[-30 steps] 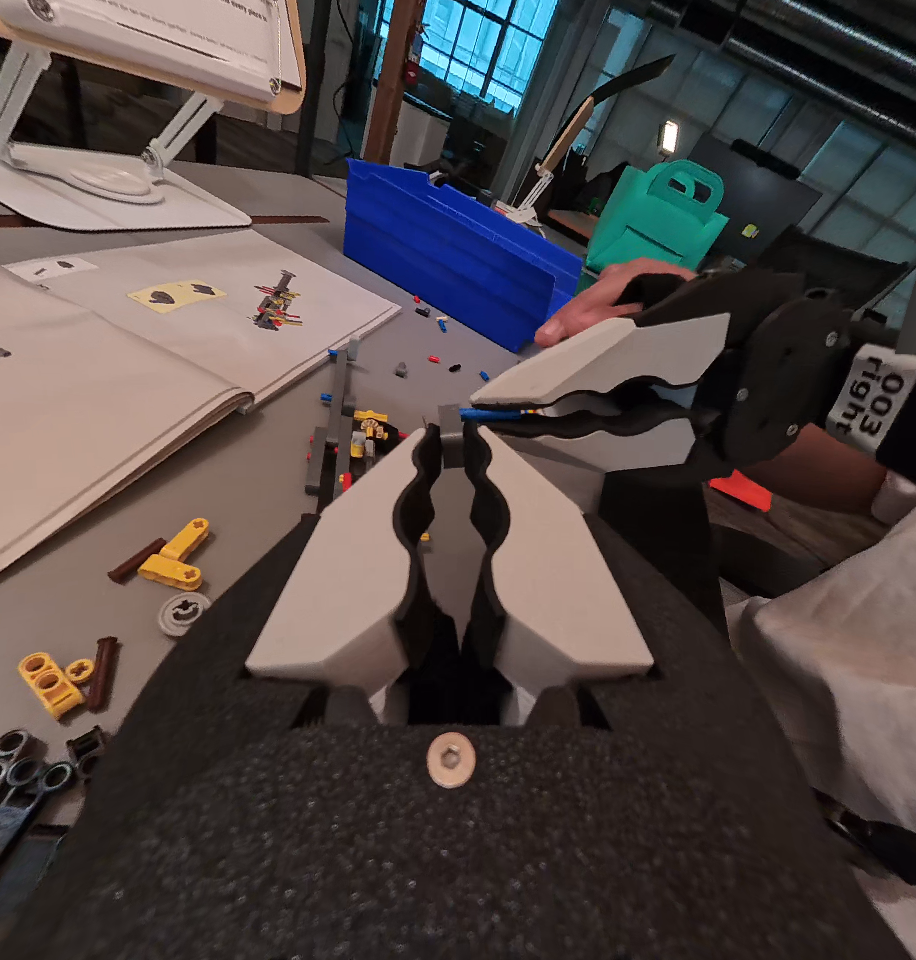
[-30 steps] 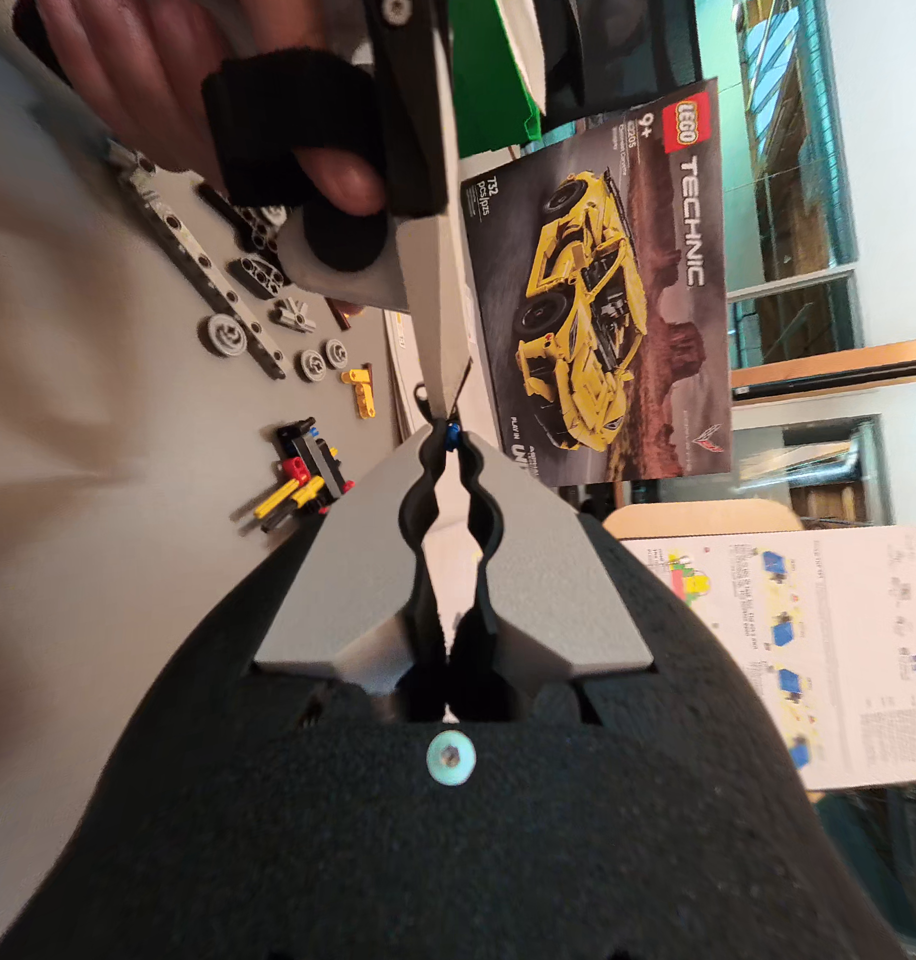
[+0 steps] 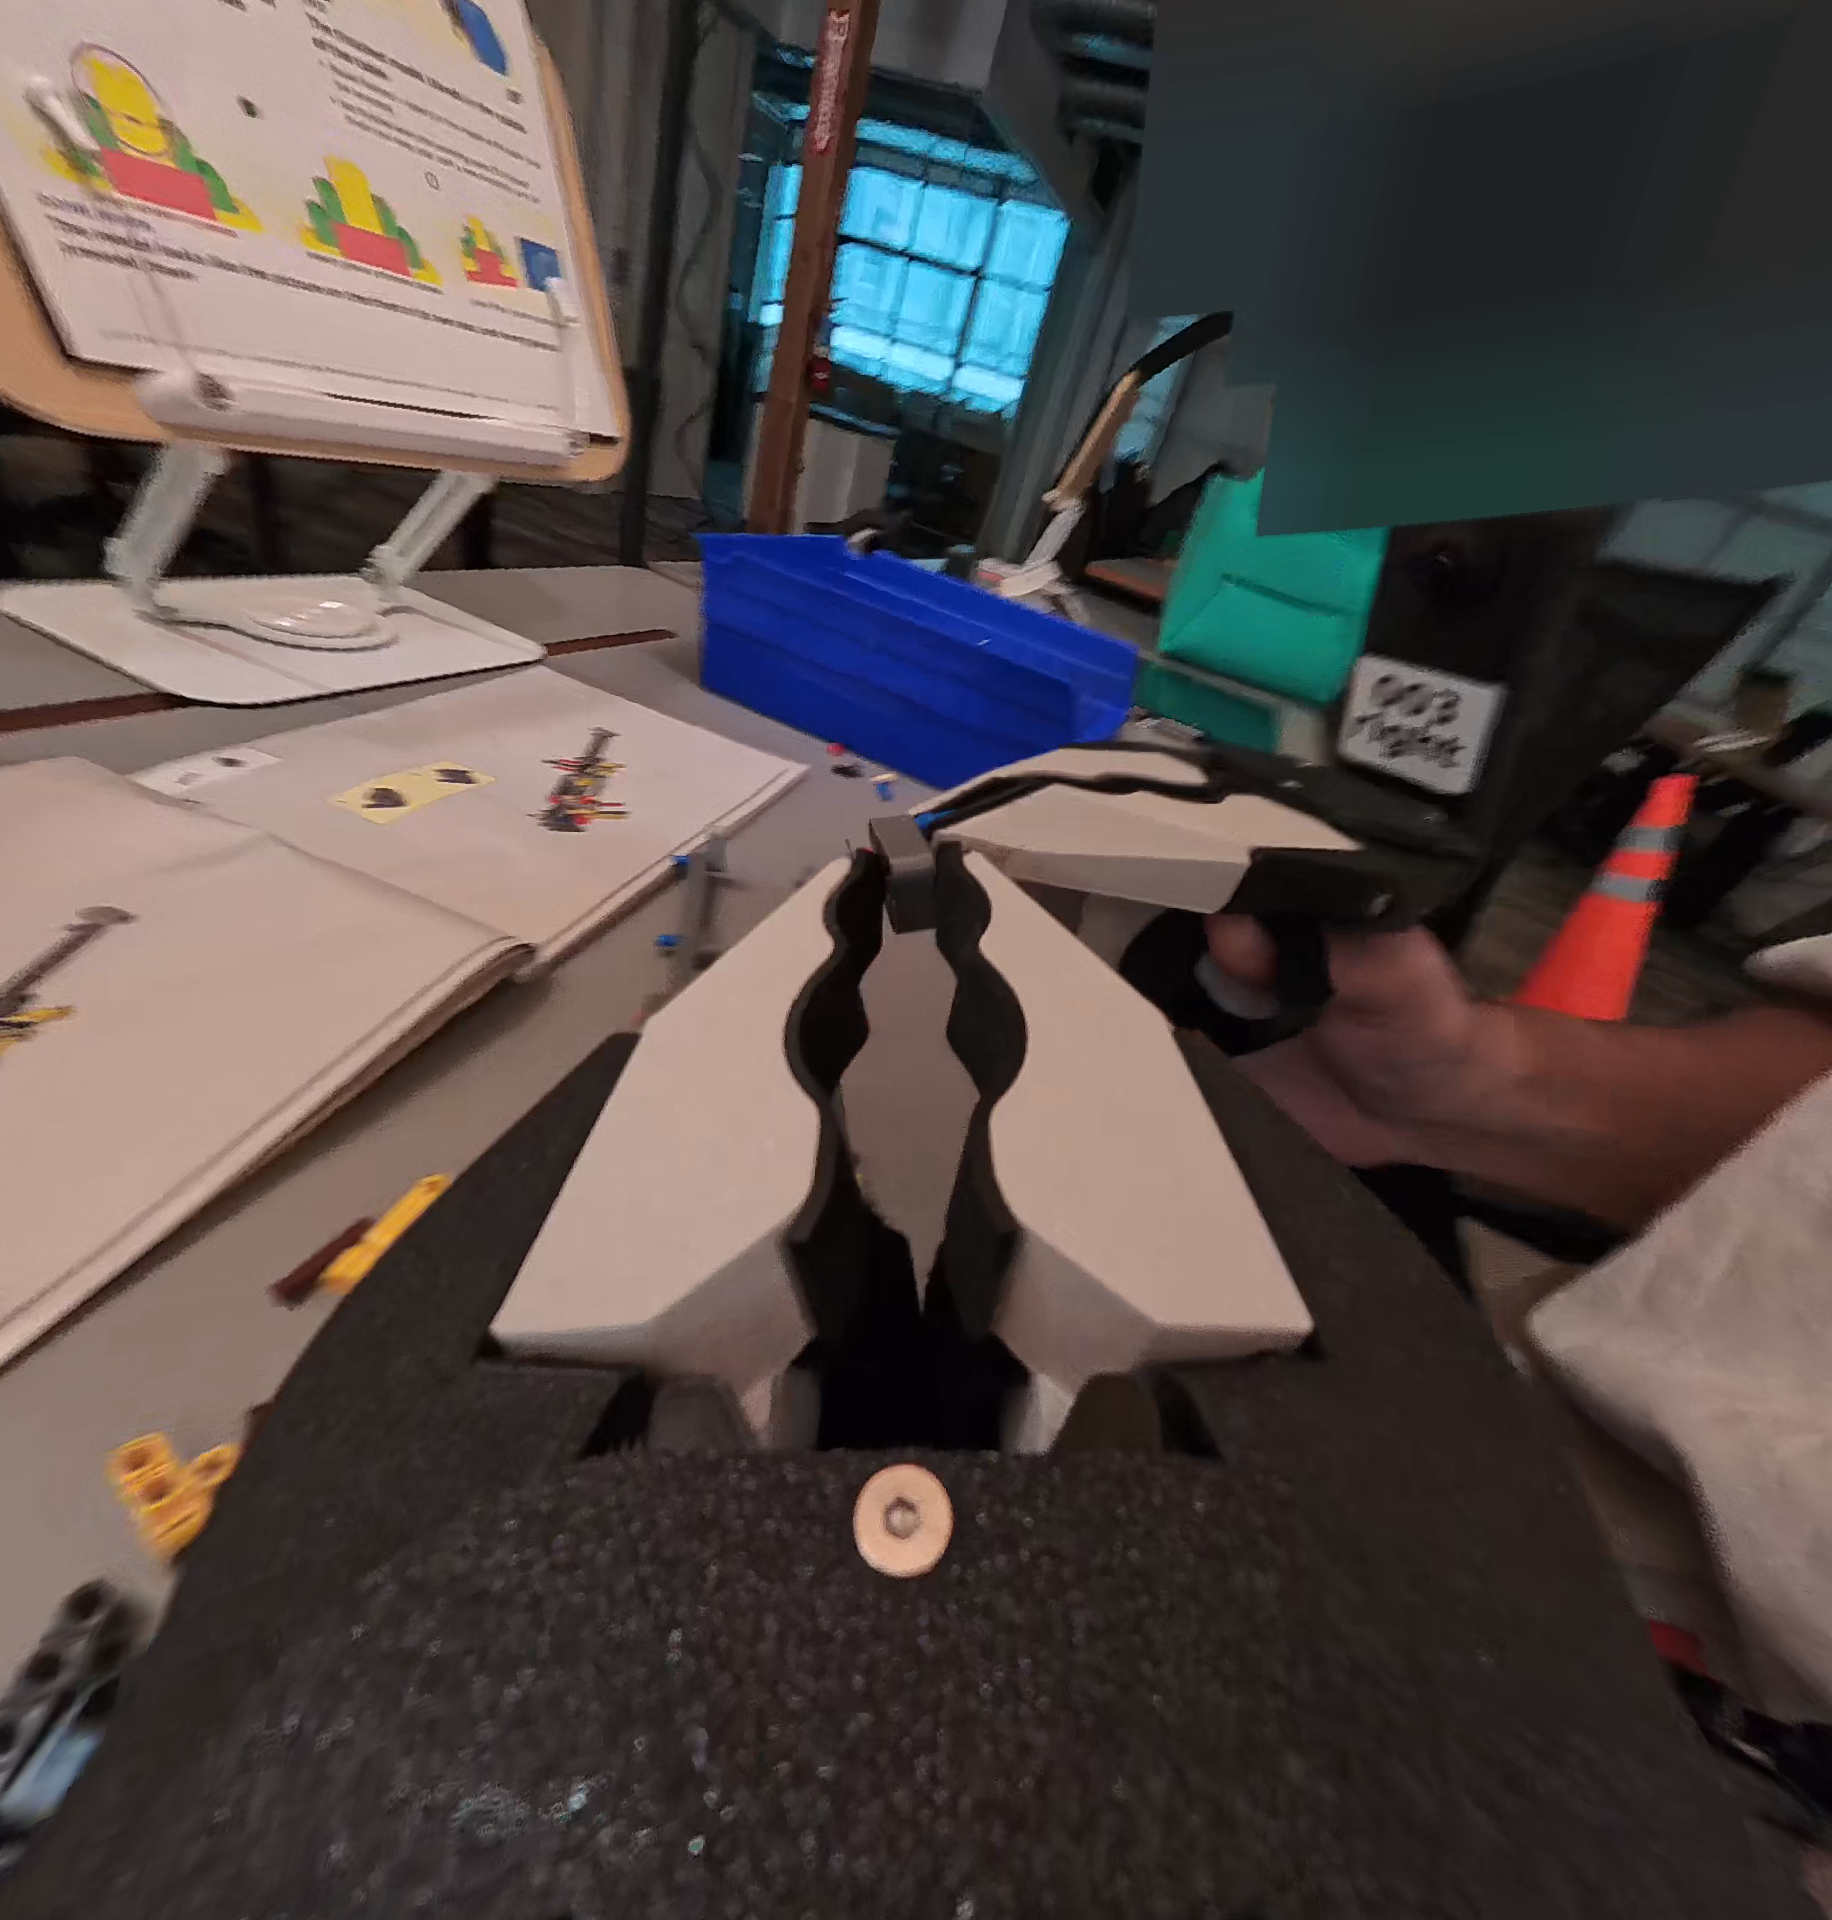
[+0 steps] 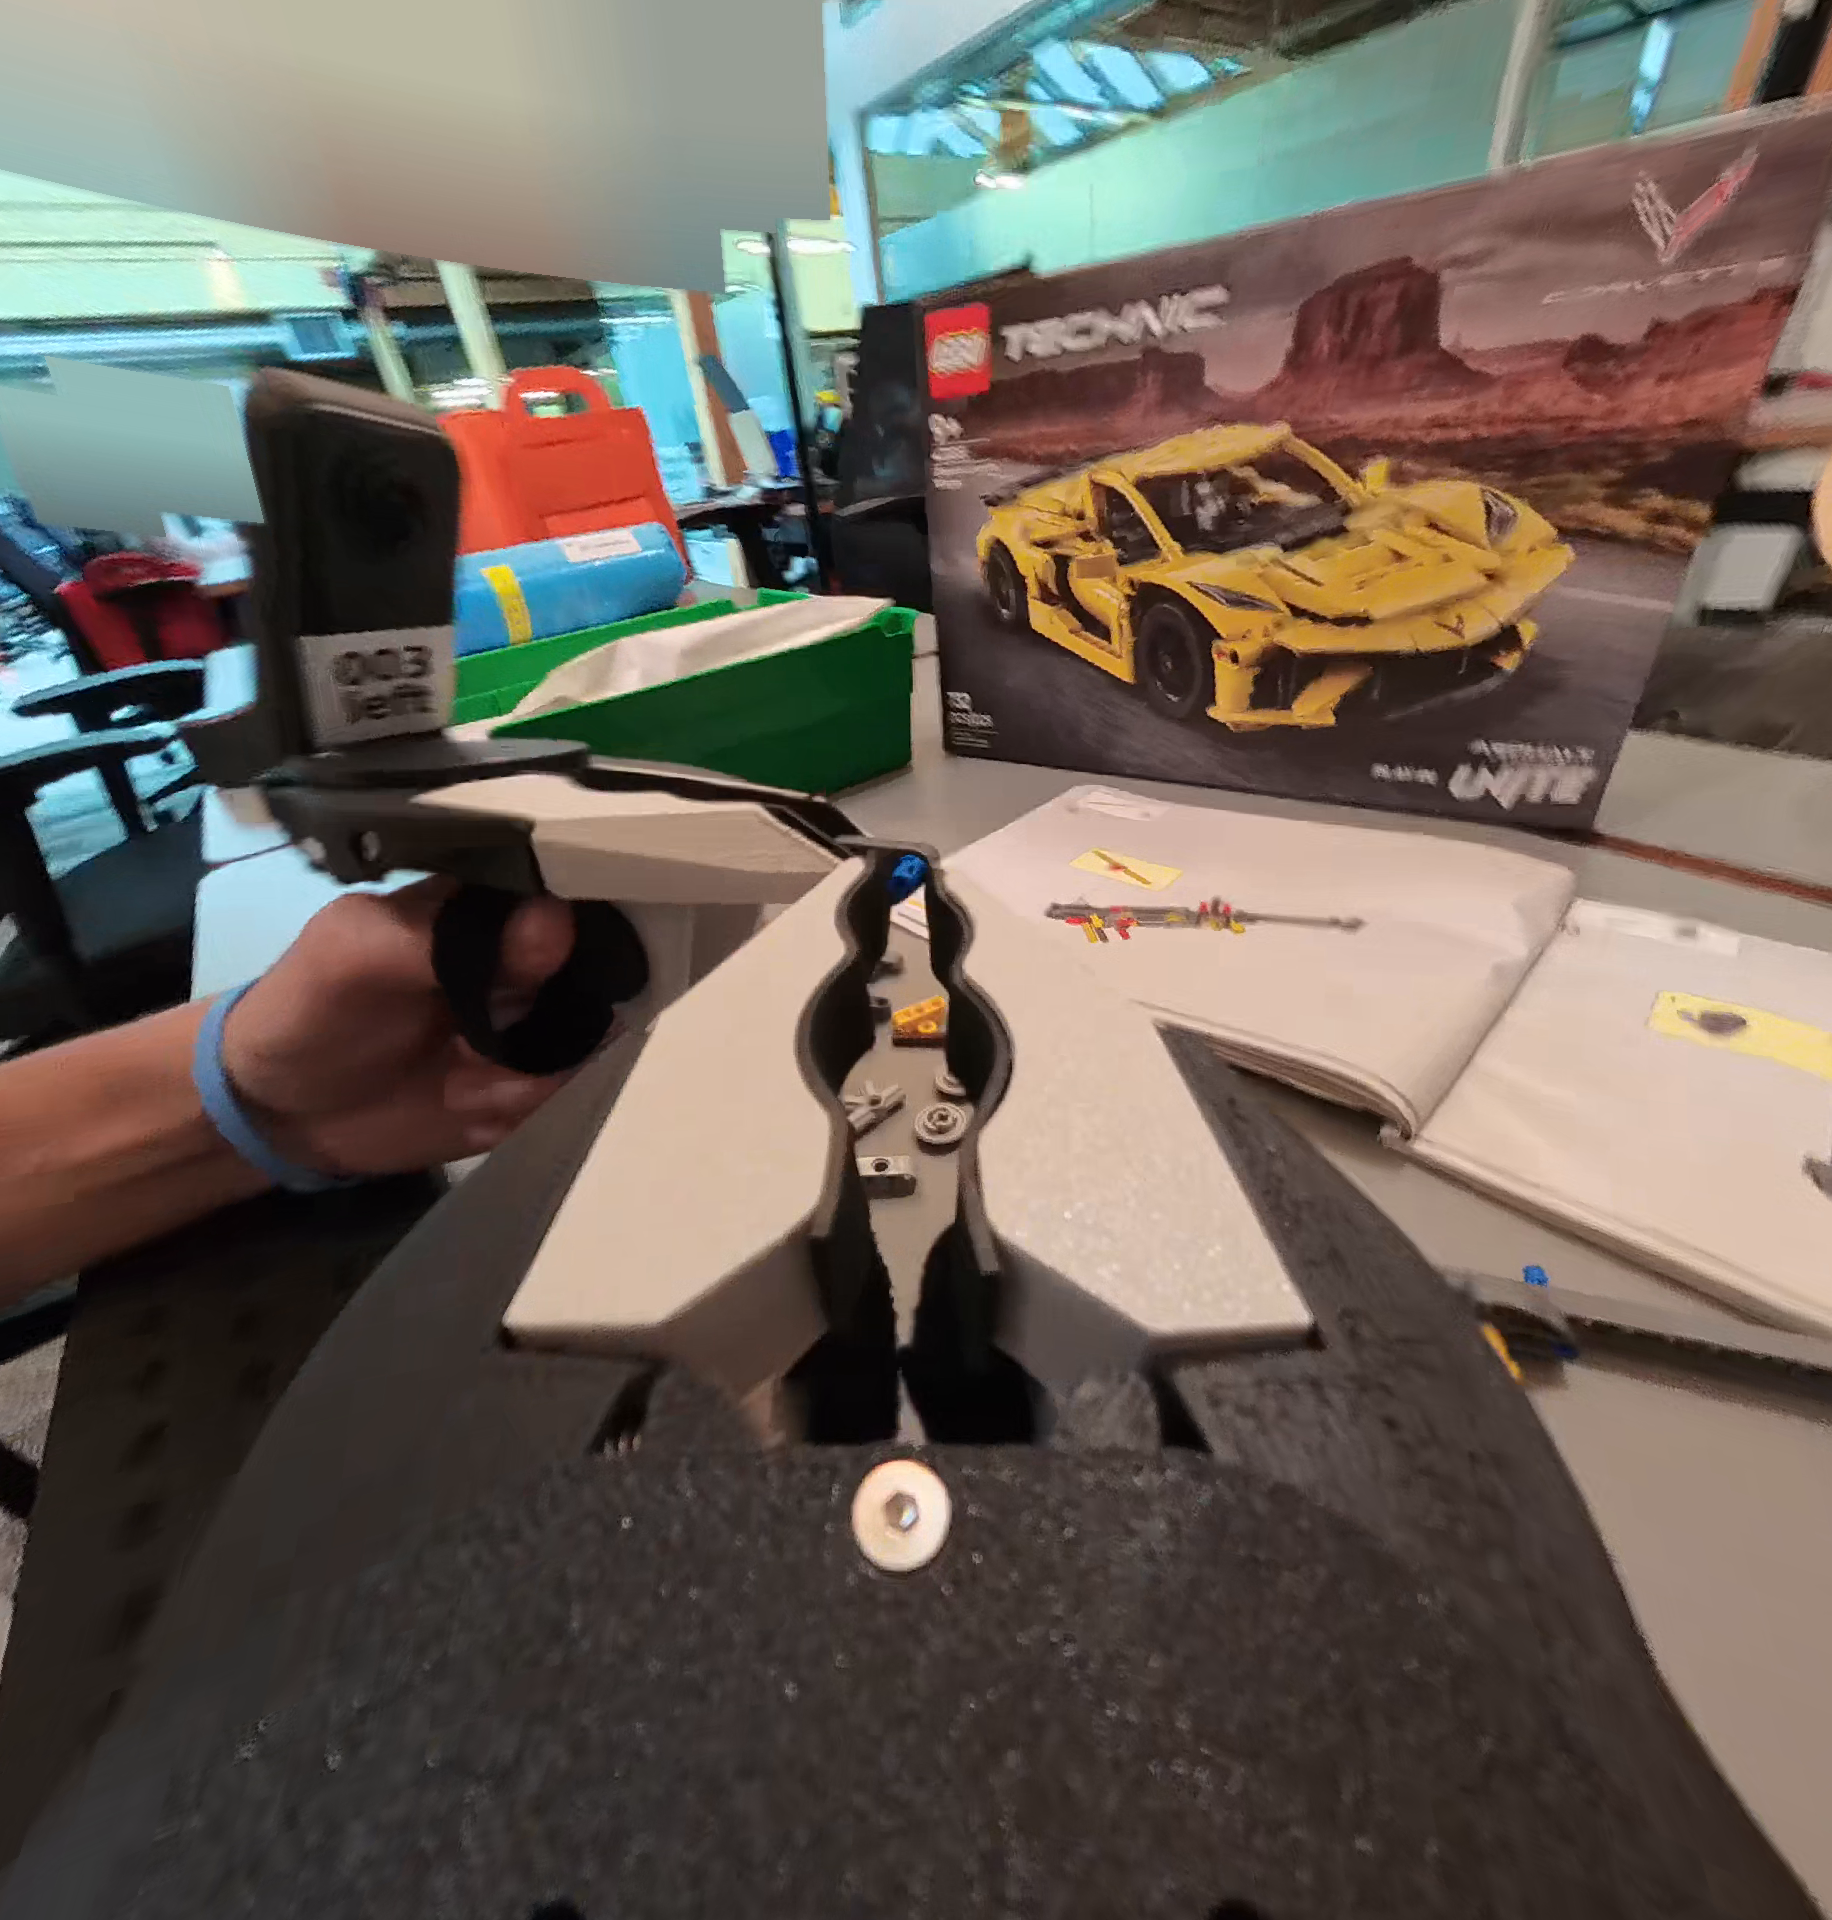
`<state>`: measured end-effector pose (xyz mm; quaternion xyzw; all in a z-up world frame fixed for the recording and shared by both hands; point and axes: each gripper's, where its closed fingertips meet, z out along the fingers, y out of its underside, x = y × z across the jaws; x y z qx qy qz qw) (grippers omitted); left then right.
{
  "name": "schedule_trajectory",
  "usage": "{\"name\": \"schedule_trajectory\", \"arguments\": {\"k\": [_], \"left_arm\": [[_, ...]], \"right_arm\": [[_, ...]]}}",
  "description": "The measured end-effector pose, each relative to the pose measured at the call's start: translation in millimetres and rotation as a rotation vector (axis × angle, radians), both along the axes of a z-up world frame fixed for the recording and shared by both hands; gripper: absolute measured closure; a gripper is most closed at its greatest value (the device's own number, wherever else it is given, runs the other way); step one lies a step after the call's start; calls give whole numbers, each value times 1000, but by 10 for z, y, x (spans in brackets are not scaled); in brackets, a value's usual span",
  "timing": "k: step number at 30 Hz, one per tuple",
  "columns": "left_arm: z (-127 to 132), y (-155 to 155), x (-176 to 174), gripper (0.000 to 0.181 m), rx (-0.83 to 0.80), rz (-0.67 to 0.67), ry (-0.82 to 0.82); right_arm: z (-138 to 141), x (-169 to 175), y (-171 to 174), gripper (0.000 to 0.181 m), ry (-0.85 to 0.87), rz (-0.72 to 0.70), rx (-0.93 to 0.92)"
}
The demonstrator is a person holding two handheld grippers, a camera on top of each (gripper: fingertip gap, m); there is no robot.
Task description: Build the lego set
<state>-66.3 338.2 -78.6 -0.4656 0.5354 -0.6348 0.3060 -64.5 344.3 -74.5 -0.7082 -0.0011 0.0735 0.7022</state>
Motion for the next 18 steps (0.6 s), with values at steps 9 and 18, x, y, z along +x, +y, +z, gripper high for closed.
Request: {"name": "schedule_trajectory", "arguments": {"k": [9,18], "left_arm": [[139,-194,-120,174,-90,-170,-52],[361,-355,-309,175,-147,-311,-161]], "right_arm": [[150,-254,-256,128,124,470,-51],[329,-396,-456,143,386,721,17]]}}
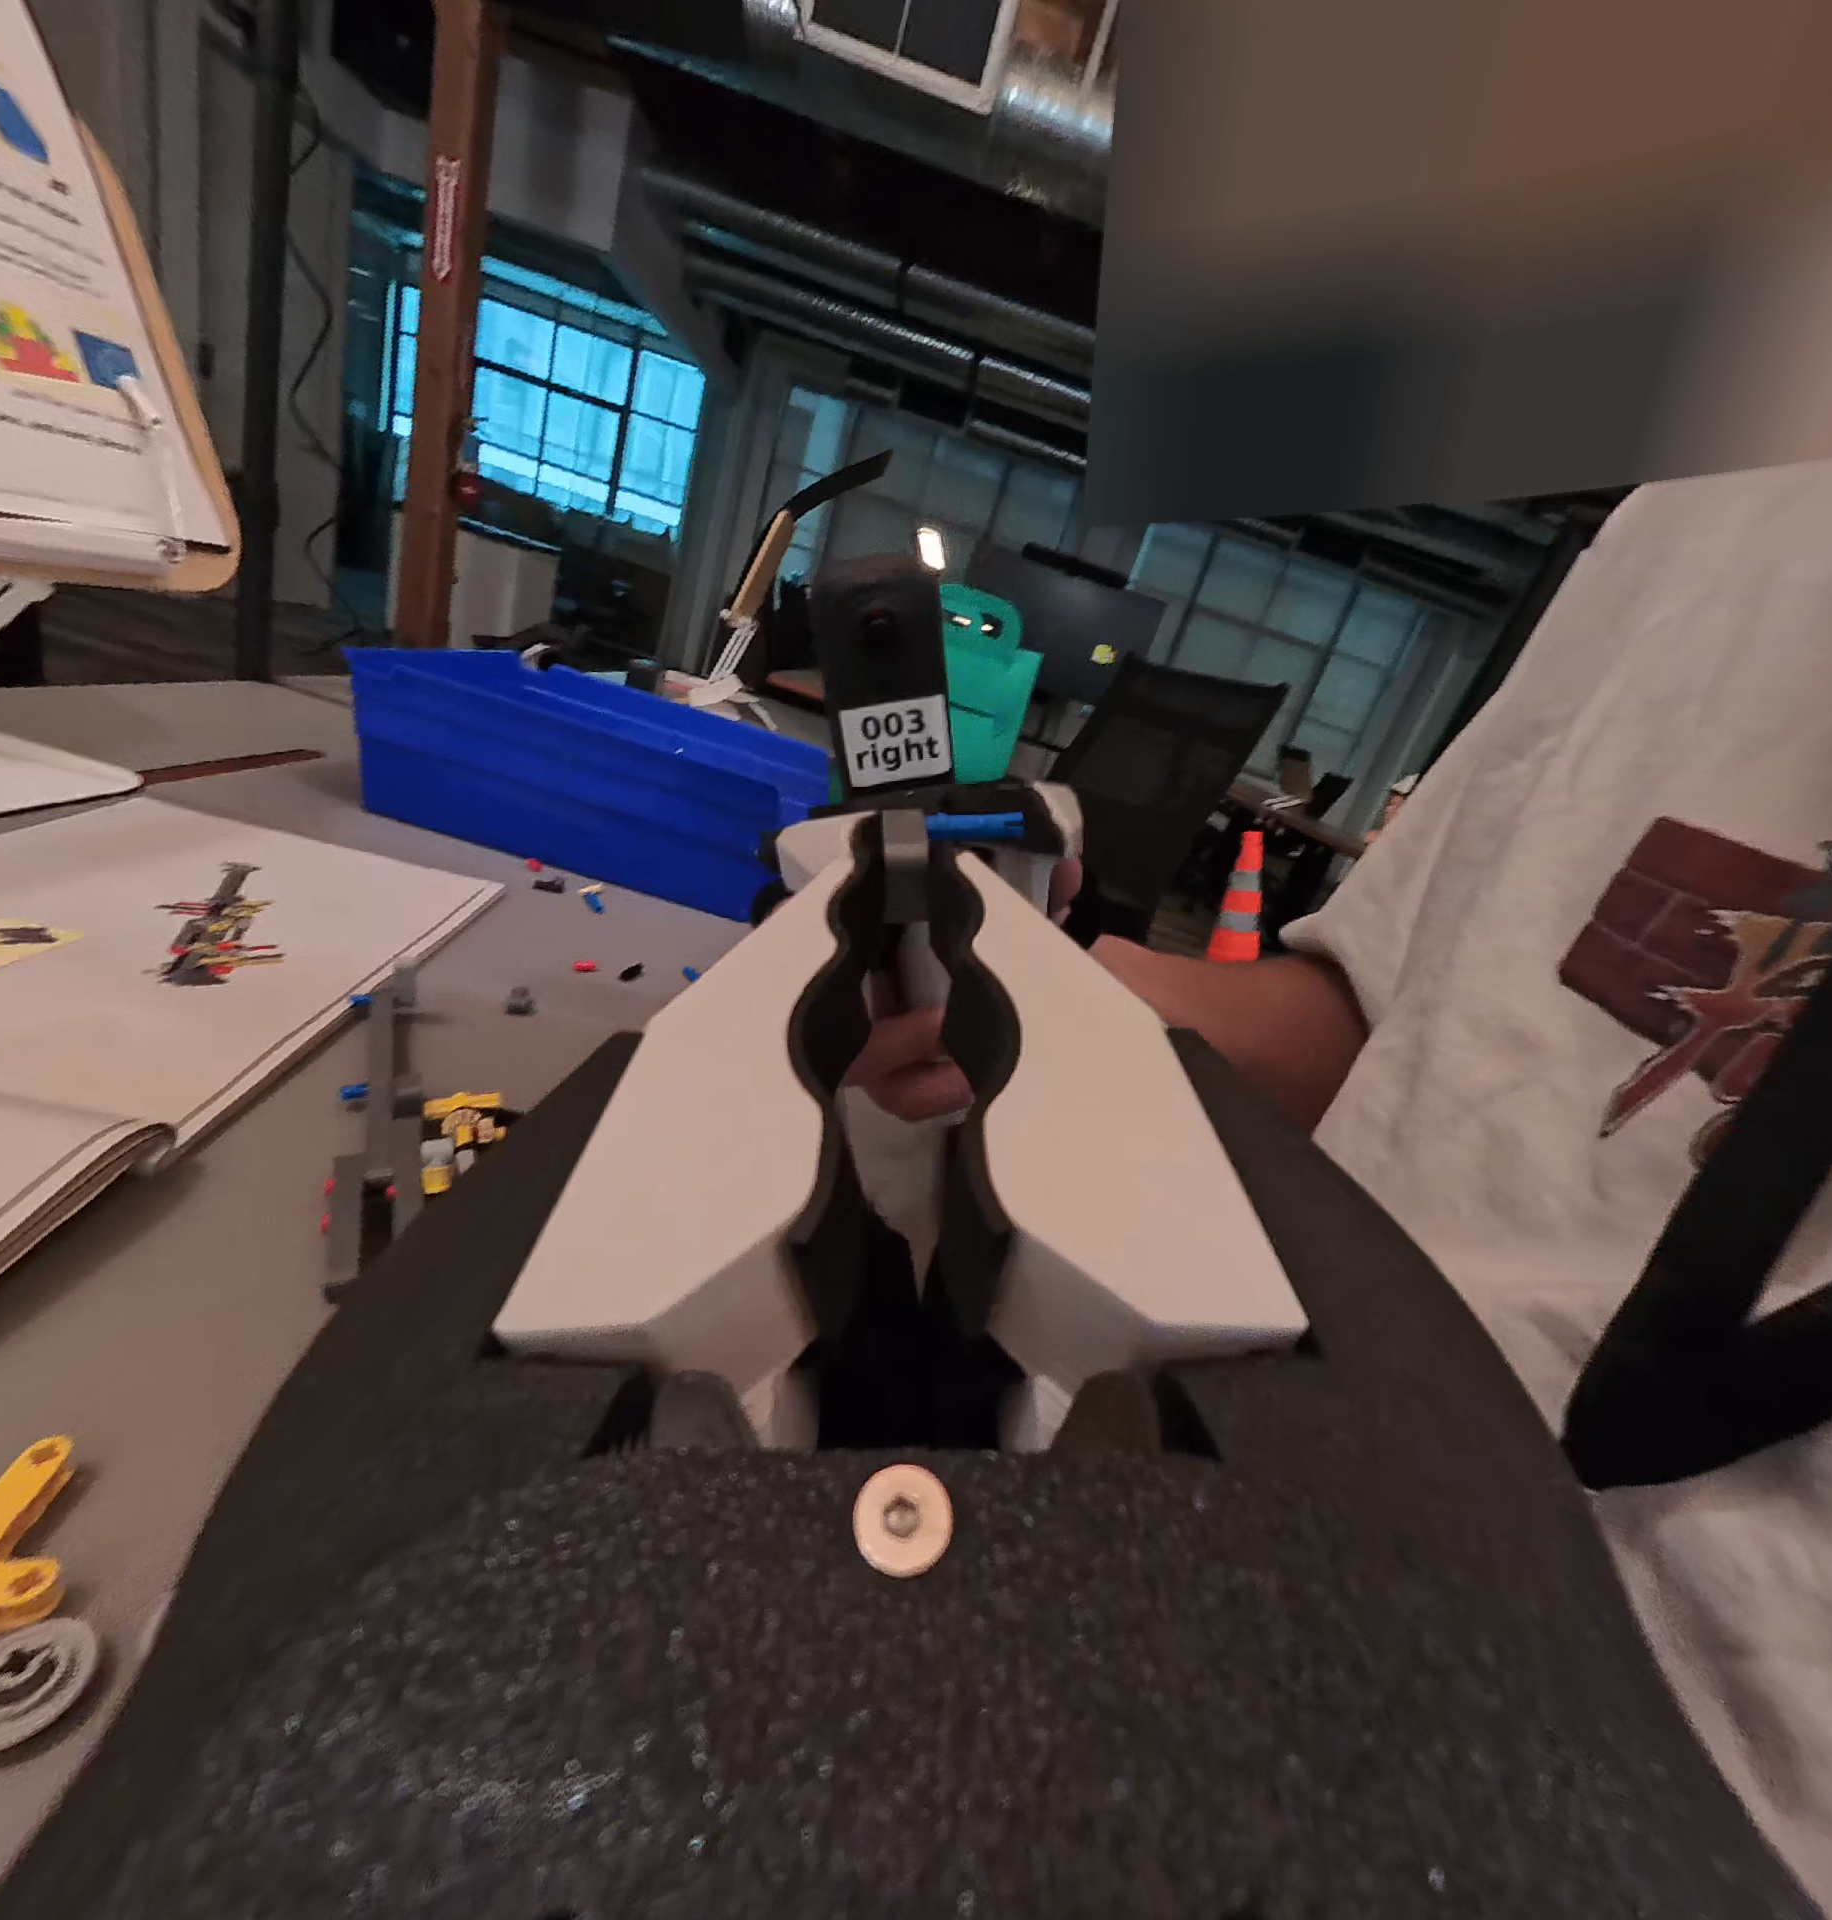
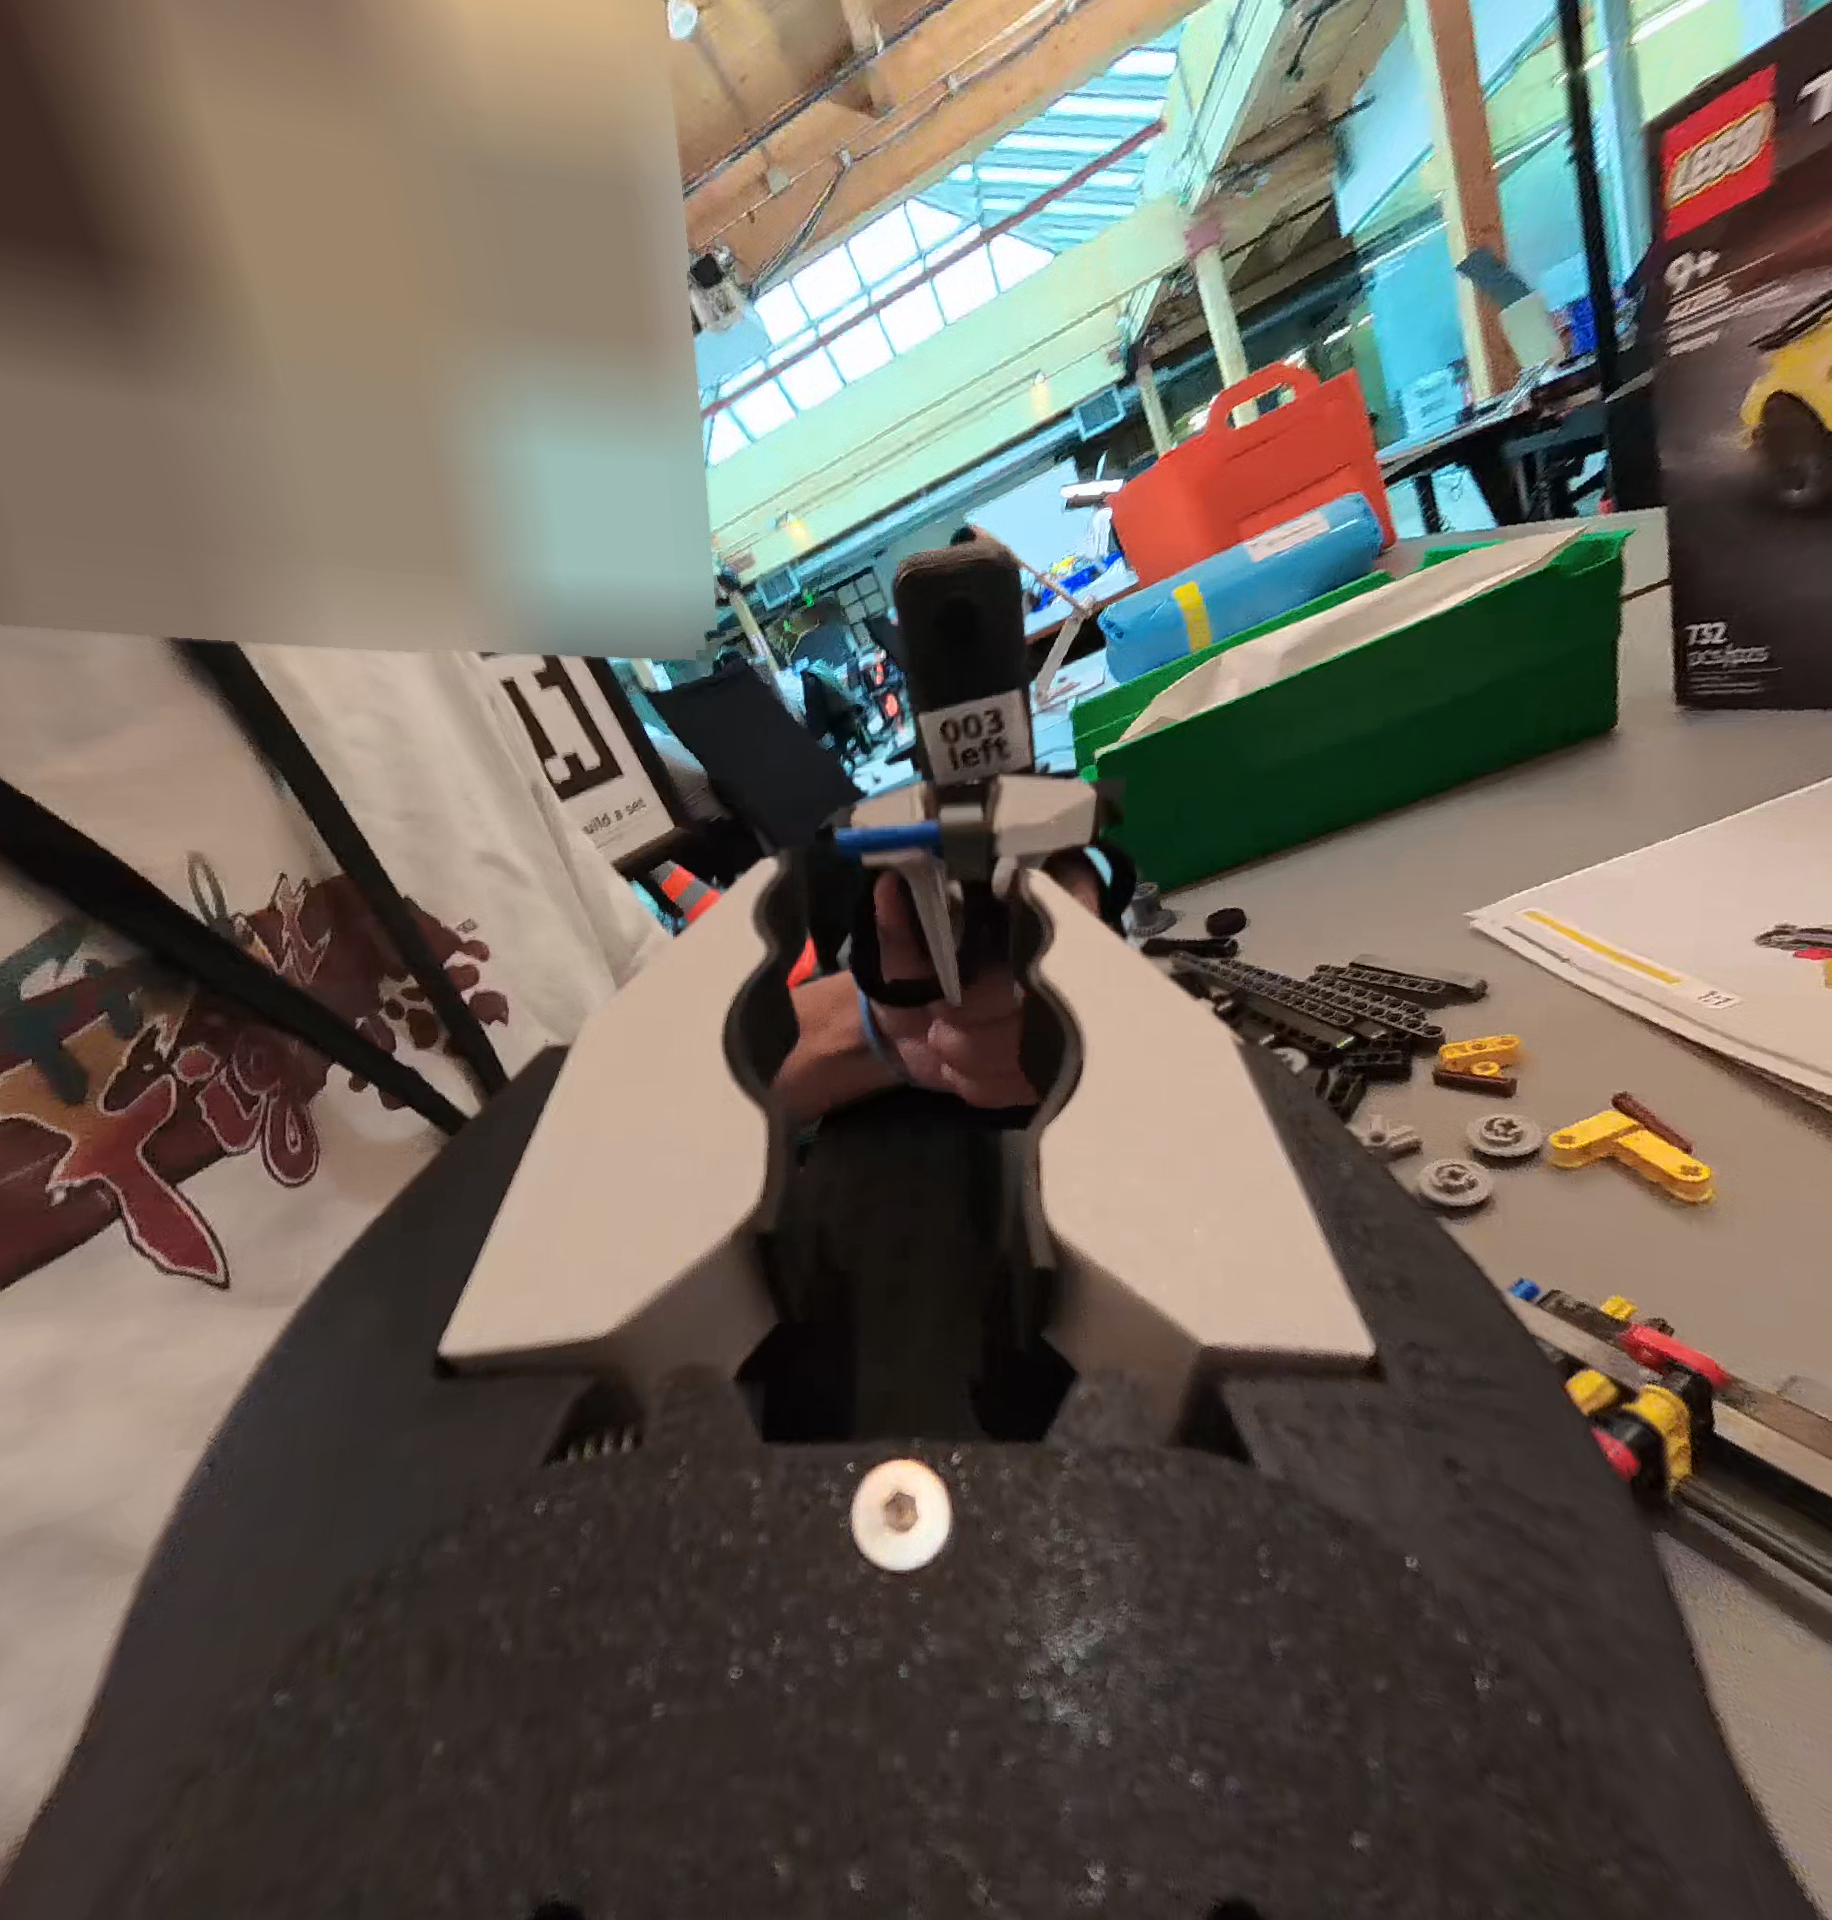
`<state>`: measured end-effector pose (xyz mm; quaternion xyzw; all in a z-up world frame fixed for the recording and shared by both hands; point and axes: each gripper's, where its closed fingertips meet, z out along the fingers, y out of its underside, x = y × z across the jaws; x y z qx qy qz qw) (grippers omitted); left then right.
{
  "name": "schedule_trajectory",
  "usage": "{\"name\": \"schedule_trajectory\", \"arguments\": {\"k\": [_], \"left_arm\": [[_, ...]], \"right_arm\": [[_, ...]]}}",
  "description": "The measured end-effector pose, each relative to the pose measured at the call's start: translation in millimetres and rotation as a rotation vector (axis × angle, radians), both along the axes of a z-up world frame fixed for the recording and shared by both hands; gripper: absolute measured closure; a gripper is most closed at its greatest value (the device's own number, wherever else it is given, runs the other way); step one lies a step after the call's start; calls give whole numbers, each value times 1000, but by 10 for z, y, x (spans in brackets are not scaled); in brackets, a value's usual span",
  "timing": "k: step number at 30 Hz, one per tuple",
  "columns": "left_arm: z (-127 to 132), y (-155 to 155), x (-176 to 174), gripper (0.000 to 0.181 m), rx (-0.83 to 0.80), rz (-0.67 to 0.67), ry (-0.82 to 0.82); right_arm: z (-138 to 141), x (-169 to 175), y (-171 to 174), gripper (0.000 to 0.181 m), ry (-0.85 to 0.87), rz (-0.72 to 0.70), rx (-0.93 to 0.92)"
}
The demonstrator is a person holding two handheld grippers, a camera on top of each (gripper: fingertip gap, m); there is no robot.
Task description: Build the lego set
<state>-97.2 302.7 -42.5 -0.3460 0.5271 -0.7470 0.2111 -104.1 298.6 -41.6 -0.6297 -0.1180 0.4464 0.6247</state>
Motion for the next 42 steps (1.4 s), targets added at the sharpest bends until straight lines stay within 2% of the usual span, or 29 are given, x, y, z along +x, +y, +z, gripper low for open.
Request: {"name": "schedule_trajectory", "arguments": {"k": [13,23,24,26,29,33,35,38,42], "left_arm": [[-74,-114,-12,174,99,-4,-4],[-144,-196,-5,175,212,15,-31],[-151,-211,-3,175,250,32,-52],[-209,-229,27,174,387,112,-119],[-346,-304,69,174,613,203,-216],[-496,-358,116,175,768,236,-254],[-519,-375,122,174,782,236,-259],[-533,-320,155,174,794,269,-247],[-562,-4,333,169,740,422,-84]], "right_arm": [[-50,-41,-64,153,16,79,-42],[-105,-30,-132,156,-6,68,-73],[-110,-27,-149,156,-3,82,-85],[-163,9,-189,144,6,116,-137],[-337,83,-221,134,46,187,-328],[-501,42,-333,161,-29,291,-446],[-560,61,-326,170,-88,274,-435],[-583,87,-279,170,-85,235,-432],[-598,353,-48,171,-77,36,-385]]}}
